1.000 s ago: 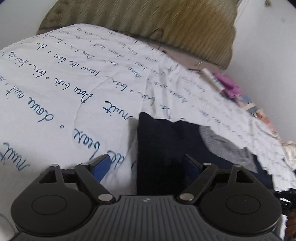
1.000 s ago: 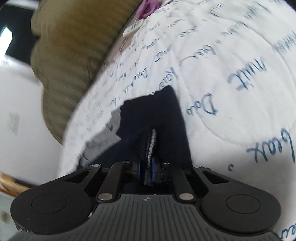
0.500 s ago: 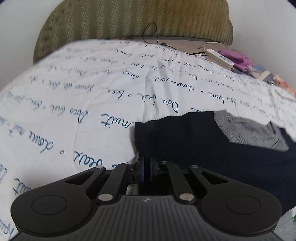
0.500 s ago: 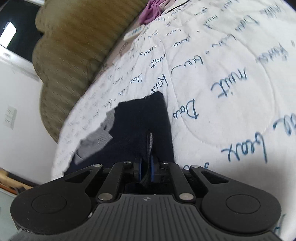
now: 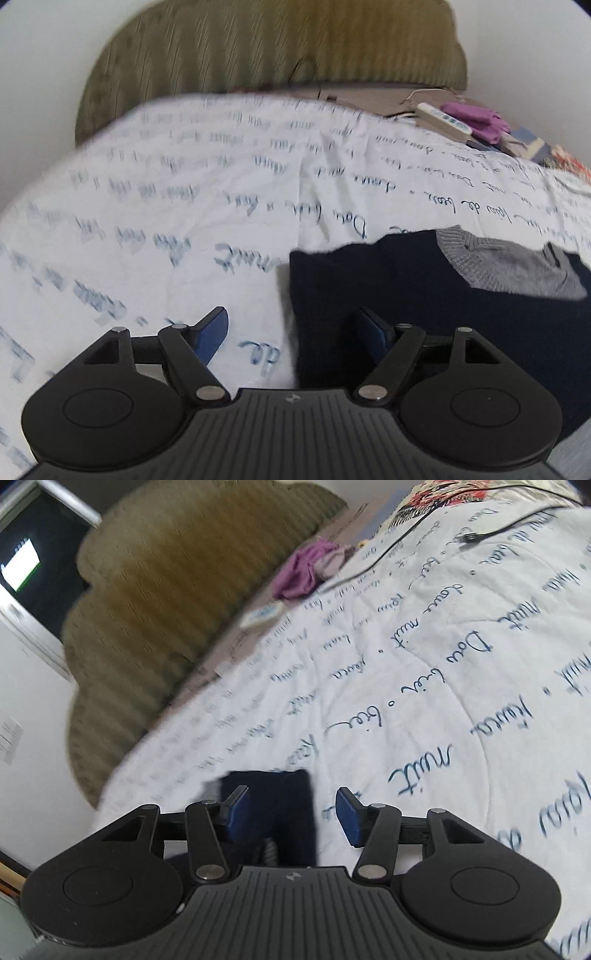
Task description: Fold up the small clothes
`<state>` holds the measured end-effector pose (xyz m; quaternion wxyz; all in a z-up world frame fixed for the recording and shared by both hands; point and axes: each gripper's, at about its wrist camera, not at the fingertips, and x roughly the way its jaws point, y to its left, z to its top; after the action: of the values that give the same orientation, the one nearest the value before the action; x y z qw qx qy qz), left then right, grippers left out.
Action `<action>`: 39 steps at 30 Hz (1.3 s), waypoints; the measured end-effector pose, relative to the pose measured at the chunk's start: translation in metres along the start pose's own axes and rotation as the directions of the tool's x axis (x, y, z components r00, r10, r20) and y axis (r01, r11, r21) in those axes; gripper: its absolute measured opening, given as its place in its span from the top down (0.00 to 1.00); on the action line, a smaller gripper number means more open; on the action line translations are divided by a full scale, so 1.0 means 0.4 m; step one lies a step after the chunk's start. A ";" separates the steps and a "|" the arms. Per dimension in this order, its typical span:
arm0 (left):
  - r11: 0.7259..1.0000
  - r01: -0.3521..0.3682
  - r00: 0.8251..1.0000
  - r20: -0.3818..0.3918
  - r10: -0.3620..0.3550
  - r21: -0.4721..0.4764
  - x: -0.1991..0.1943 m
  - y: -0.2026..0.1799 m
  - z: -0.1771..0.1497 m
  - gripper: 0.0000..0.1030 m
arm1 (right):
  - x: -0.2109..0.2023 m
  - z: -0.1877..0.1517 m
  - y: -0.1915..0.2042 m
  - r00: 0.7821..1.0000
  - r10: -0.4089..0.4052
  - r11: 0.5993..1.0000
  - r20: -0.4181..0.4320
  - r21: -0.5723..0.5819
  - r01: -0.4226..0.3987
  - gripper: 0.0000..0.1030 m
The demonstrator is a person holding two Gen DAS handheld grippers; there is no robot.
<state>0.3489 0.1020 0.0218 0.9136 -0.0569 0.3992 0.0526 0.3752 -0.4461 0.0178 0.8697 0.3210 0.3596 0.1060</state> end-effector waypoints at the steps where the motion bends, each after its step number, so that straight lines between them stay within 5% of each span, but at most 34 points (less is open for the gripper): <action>1: 1.000 0.004 1.000 -0.004 -0.004 -0.023 0.010 0.002 0.000 0.26 | 0.020 0.003 0.008 1.000 -0.014 1.000 -0.010 -0.021 0.014 0.49; 3: 0.999 -0.002 1.000 0.000 0.002 -0.036 0.023 -0.004 0.001 0.26 | 0.060 0.000 0.022 0.999 -0.022 0.998 -0.038 -0.053 0.020 0.49; 4: 0.999 -0.004 1.000 0.002 0.004 -0.032 0.025 -0.009 0.003 0.39 | 0.081 -0.003 0.028 0.998 -0.025 0.998 -0.057 -0.063 0.022 0.50; 5: 1.000 0.005 1.000 0.003 -0.005 -0.019 0.025 -0.016 0.005 0.56 | 0.102 -0.009 0.032 0.996 -0.027 0.997 -0.081 -0.069 0.022 0.61; 6: 1.000 0.021 1.000 0.007 -0.021 -0.005 0.019 -0.023 0.008 0.94 | 0.115 -0.022 0.037 0.995 -0.018 0.997 -0.101 -0.080 0.010 0.86; 11: 0.995 -0.027 0.999 0.035 0.024 0.101 0.016 -0.051 -0.009 0.94 | 0.097 -0.037 0.027 0.999 0.004 0.996 -0.050 -0.086 -0.008 0.91; 13: 0.991 -0.031 0.998 0.060 0.023 0.133 0.003 -0.054 -0.017 0.91 | 0.108 -0.041 -0.011 0.998 -0.009 0.999 -0.068 -0.044 0.006 0.93; 14: 0.991 -0.026 0.998 0.065 0.017 0.133 -0.008 -0.050 -0.015 0.90 | 0.104 -0.044 -0.012 0.998 0.004 0.999 -0.067 -0.041 -0.007 0.88; 15: 0.991 -0.022 0.998 0.065 0.013 0.133 -0.024 -0.045 -0.011 0.84 | 0.099 -0.042 -0.005 0.997 0.012 0.999 -0.076 -0.043 -0.015 0.72; 17: 0.990 -0.014 0.995 0.097 0.001 0.138 -0.069 -0.030 0.003 0.70 | 0.082 -0.026 0.014 0.997 0.011 0.998 -0.078 -0.053 -0.015 0.62; 19: 0.988 -0.022 0.979 0.201 -0.009 0.152 -0.121 -0.016 0.022 0.36 | 0.053 -0.002 0.045 1.000 0.020 0.993 -0.017 -0.116 -0.022 0.55; 22: 0.974 -0.043 0.944 0.330 -0.033 0.221 -0.149 -0.039 0.067 0.21 | 0.068 0.038 0.113 0.999 0.037 0.964 -0.039 -0.263 -0.046 0.54; 25: 0.949 0.052 0.969 0.213 -0.122 0.310 -0.072 -0.103 0.137 0.21 | 0.147 0.060 0.186 0.989 0.016 0.910 -0.145 -0.407 -0.074 0.51; 28: 0.927 0.100 0.989 0.070 -0.134 0.361 0.042 -0.178 0.180 0.21 | 0.245 0.079 0.231 0.975 -0.032 0.885 -0.222 -0.459 -0.075 0.50; 34: 0.851 0.187 0.982 -0.094 -0.162 0.490 0.170 -0.301 0.160 0.21 | 0.370 0.071 0.289 0.947 -0.068 0.836 -0.313 -0.535 -0.117 0.47; 36: 0.838 0.181 0.983 -0.083 -0.161 0.515 0.184 -0.314 0.140 0.22 | 0.390 0.046 0.302 0.938 -0.083 0.802 -0.337 -0.581 -0.138 0.51; 37: 0.838 0.189 0.982 -0.078 -0.173 0.512 0.186 -0.314 0.140 0.43 | 0.391 0.037 0.307 0.939 -0.077 0.781 -0.334 -0.606 -0.151 0.55; 38: 0.836 0.223 0.974 -0.090 -0.206 0.502 0.183 -0.315 0.142 0.61 | 0.390 0.031 0.308 0.935 -0.059 0.773 -0.349 -0.609 -0.178 0.76; 39: 0.837 0.243 0.970 -0.097 -0.224 0.490 0.177 -0.317 0.145 0.90 | 0.390 0.031 0.308 0.935 -0.059 0.773 -0.349 -0.609 -0.178 0.90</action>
<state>0.4567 -0.0113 0.0166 0.8895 0.1314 0.4054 -0.1649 0.5016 -0.2922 0.0157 0.8450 -0.0021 0.4403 0.3035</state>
